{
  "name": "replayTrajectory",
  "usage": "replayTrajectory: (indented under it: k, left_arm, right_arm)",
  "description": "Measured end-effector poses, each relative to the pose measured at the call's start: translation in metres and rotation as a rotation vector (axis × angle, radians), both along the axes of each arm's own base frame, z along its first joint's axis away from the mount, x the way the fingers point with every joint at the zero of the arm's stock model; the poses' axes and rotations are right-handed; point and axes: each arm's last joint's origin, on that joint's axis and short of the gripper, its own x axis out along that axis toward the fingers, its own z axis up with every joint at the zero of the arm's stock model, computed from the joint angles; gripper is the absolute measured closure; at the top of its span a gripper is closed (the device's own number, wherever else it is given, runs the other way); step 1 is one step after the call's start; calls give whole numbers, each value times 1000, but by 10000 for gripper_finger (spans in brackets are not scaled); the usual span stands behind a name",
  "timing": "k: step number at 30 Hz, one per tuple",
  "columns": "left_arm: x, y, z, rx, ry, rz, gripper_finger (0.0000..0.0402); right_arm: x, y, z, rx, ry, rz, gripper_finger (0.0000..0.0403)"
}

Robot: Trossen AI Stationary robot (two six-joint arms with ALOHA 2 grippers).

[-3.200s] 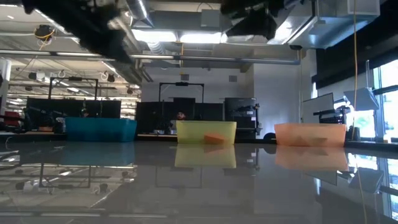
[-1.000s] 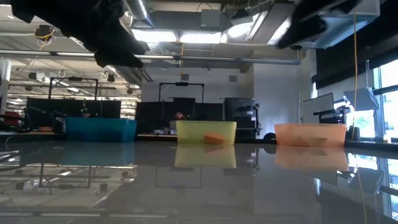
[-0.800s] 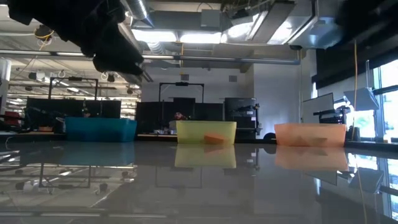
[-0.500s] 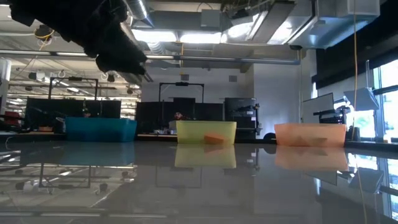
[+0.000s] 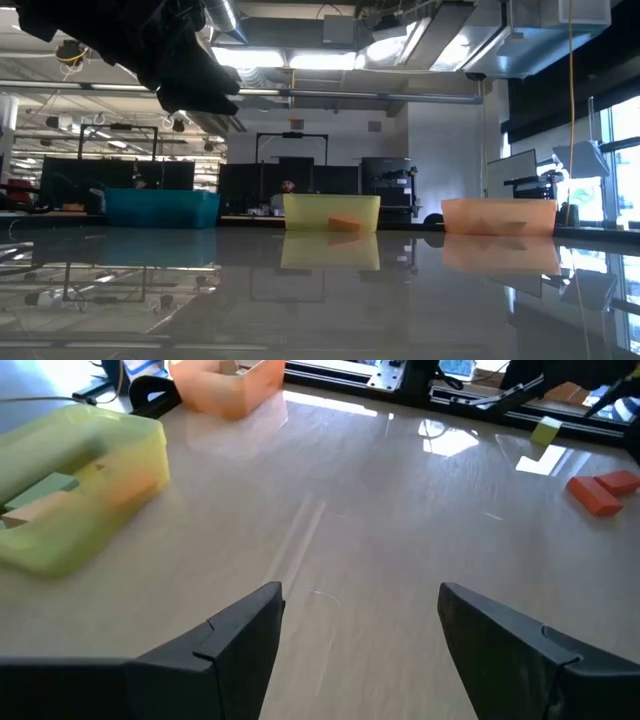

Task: Sort blocks by size
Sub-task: Put the light green square block into the blue bin

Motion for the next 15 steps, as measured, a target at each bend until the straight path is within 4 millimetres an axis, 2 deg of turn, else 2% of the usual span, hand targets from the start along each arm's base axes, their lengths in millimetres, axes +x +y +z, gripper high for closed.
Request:
replayTrajectory:
  k: [8,15]
  left_arm:
    - [0,0,-1,20,13,-9,147]
    - [0,0,-1,28,18,-13,147]
  right_arm:
    - [2,-9,-29,77,62,22,102]
    - [-6,-14,-42,119,133,13,102]
